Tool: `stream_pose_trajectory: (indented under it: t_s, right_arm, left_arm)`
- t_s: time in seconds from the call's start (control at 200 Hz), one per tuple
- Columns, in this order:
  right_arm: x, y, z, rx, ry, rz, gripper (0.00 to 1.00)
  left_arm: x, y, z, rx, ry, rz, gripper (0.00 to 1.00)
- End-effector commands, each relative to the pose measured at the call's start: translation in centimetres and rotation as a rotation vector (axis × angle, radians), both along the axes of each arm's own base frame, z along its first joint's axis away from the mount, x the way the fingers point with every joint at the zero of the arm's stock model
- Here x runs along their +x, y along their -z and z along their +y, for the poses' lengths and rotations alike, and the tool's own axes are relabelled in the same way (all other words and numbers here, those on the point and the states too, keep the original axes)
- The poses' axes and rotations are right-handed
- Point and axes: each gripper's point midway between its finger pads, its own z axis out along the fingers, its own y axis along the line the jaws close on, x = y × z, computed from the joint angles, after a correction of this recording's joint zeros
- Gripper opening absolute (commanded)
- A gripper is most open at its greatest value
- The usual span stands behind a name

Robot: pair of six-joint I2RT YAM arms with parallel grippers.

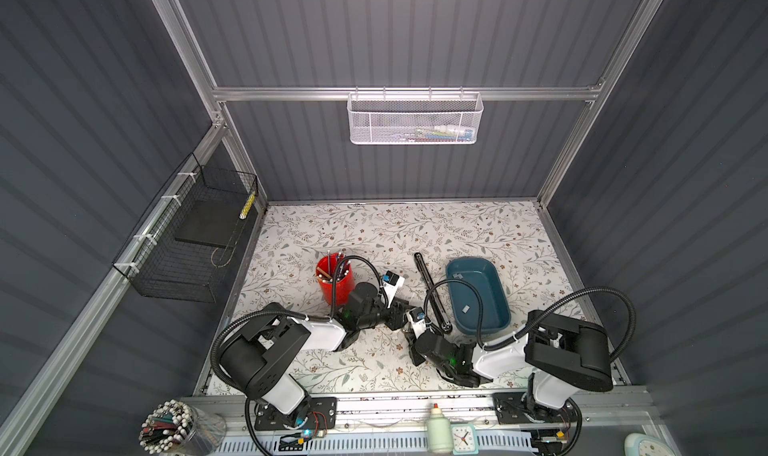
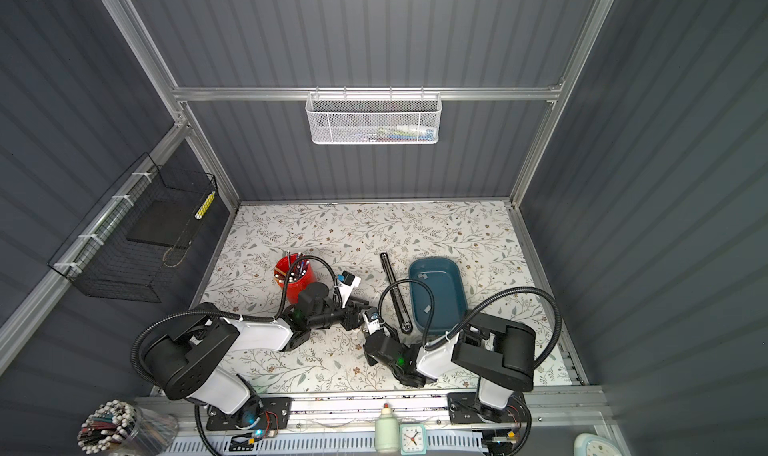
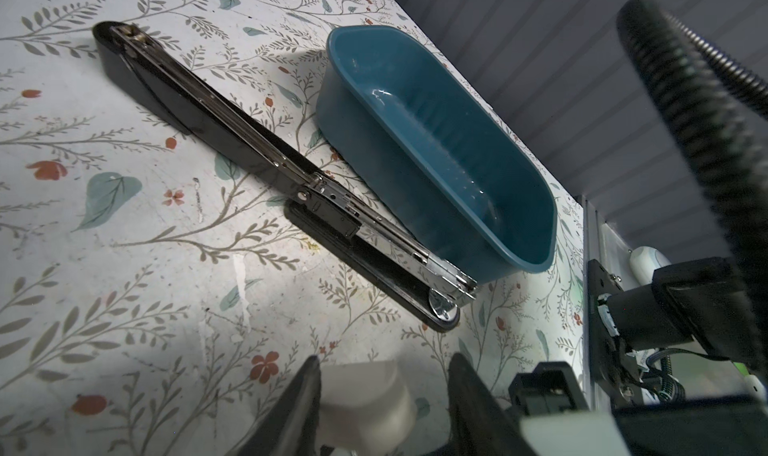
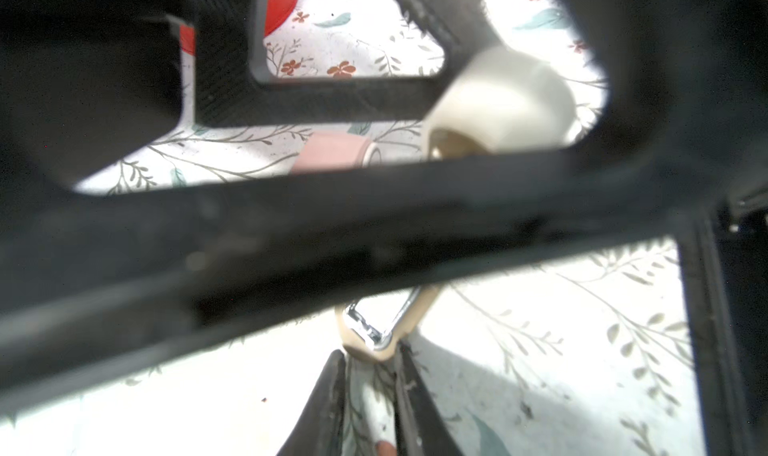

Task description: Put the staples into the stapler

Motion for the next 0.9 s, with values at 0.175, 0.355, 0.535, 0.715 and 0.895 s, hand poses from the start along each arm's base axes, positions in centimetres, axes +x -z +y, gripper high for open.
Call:
stream_pose_trajectory:
  t_s: [0.175, 0.355, 0.535, 0.715, 0.895]
  right_arm:
    - [-0.6, 2.1, -1.9, -0.073, 0.002, 0.053, 0.25]
    - [-0.5, 2.4, -2.8, -0.102, 0.021, 0.054, 0.26]
    - [0.0, 1.7, -3.7, -0.101, 0.083, 0.05, 0.47]
    - [0.8, 1.0, -3.5, -0.127, 0.14, 0.045, 0.5]
    - [1.5, 0.9, -3.9, -0.161, 0.186, 0.021, 0.48]
  left_arm:
    - [-5.1, 2.2, 0.1, 0.102, 0.207, 0.004, 0.37]
    - [-4.3, 1.6, 1.1, 0.122, 0.124, -0.027, 0.46]
    - [-3.6, -0.8, 1.6, 0.07, 0.055, -0.06, 0.62]
    - [-1.5, -3.1, 3.3, 0.086, -0.112, -0.099, 0.66]
    - [0.3, -4.3, 5.7, 0.11, -0.265, -0.108, 0.69]
